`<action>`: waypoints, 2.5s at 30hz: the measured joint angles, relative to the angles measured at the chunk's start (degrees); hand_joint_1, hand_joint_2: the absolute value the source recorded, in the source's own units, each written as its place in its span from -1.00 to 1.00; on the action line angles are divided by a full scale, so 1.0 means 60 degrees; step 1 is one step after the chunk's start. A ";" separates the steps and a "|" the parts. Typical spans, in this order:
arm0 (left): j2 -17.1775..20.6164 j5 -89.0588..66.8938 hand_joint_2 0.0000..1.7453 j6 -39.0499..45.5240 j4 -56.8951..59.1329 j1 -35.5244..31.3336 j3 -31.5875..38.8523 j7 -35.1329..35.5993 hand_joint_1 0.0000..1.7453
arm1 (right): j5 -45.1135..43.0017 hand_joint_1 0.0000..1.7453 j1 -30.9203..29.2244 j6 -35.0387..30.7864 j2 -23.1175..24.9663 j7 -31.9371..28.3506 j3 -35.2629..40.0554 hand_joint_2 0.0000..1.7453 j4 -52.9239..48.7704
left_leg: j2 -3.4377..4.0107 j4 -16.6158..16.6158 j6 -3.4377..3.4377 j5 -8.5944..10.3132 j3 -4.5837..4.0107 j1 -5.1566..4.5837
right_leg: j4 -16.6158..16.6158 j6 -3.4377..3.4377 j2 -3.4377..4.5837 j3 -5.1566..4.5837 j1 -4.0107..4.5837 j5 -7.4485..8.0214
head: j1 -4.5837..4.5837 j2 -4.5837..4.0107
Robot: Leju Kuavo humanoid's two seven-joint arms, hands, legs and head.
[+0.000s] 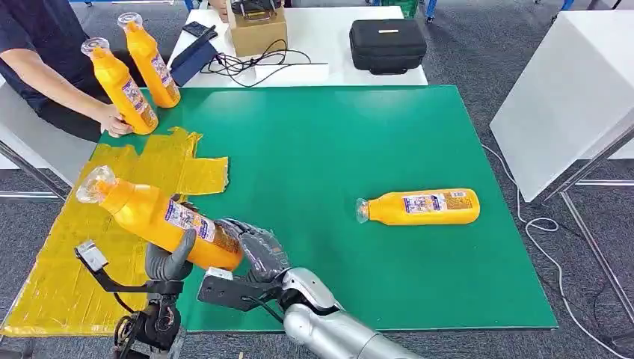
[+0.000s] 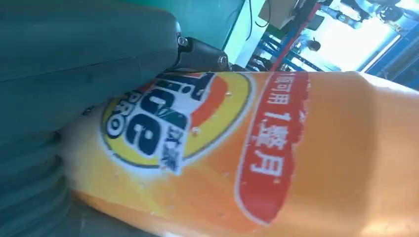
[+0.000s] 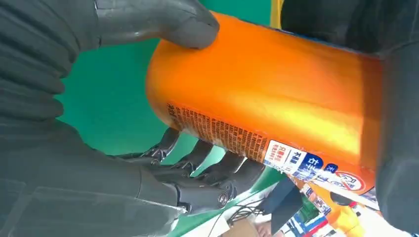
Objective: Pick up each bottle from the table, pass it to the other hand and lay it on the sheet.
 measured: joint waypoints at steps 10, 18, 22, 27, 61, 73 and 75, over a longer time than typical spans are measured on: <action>0.0000 0.0087 1.00 0.0007 0.0004 -0.0187 0.0004 0.0160 1.00 | 0.0135 1.00 -0.0005 0.0004 0.0004 0.0004 -0.0266 1.00 0.0015 | 0.0001 0.0000 0.0000 0.0000 0.0000 0.0000 | 0.0000 0.0000 0.0001 -0.0001 0.0000 0.0000 | 0.0000 0.0000; 0.0000 0.0095 1.00 0.0004 0.0007 -0.0220 -0.0004 0.0164 1.00 | 0.0145 1.00 -0.0009 -0.0014 0.0007 -0.0073 -0.0335 1.00 0.0025 | 0.0002 0.0000 0.0000 0.0000 0.0000 0.0000 | -0.0001 0.0000 0.0002 -0.0002 0.0000 0.0000 | 0.0000 0.0000; -0.0007 -0.0170 1.00 0.0080 0.0109 -0.0348 -0.0026 -0.0130 1.00 | 0.0265 -1.00 -0.0057 -0.0218 0.0007 -0.0433 -0.0539 -1.00 0.0225 | -0.0001 0.0000 0.0000 0.0000 0.0000 0.0000 | 0.0000 0.0000 0.0001 -0.0001 0.0000 0.0000 | 0.0000 0.0000; 0.0026 -0.1700 1.00 0.1233 -0.0015 -0.0468 0.0156 -0.0886 1.00 | 0.0514 -1.00 0.0008 -0.0138 -0.0329 -0.0740 -0.1564 -1.00 -0.0048 | -0.0004 0.0000 0.0001 0.0001 0.0000 -0.0001 | 0.0001 0.0002 -0.0001 0.0009 0.0000 0.0002 | 0.0000 0.0000; 0.1709 -1.7868 1.00 1.0338 0.1856 -0.0997 0.1698 -0.0846 1.00 | -0.0387 -1.00 0.1718 0.1519 -0.3290 -0.1191 -0.6233 -1.00 -0.6131 | -0.0027 0.0001 0.0004 0.0005 0.0011 0.0001 | 0.0002 0.0006 -0.0009 0.0026 0.0000 0.0007 | 0.0000 0.0000; 0.1931 -1.9285 1.00 1.0364 0.4976 -0.2182 0.2696 -0.0907 1.00 | -0.0616 -1.00 0.1329 0.1632 -0.3504 -0.1271 -0.6153 -1.00 -0.6113 | -0.0003 0.0001 0.0000 0.0002 0.0002 -0.0003 | 0.0014 0.0008 0.0007 0.0009 -0.0002 0.0008 | 0.0000 0.0000; 0.1931 -1.9282 1.00 1.0364 0.5118 -0.2181 0.2707 -0.0911 1.00 | -0.0612 -1.00 0.1317 0.1628 -0.3512 -0.1268 -0.6145 -1.00 -0.6113 | -0.0004 0.0002 0.0000 0.0002 0.0001 -0.0003 | 0.0012 0.0008 0.0007 0.0009 -0.0002 0.0008 | 0.0000 0.0000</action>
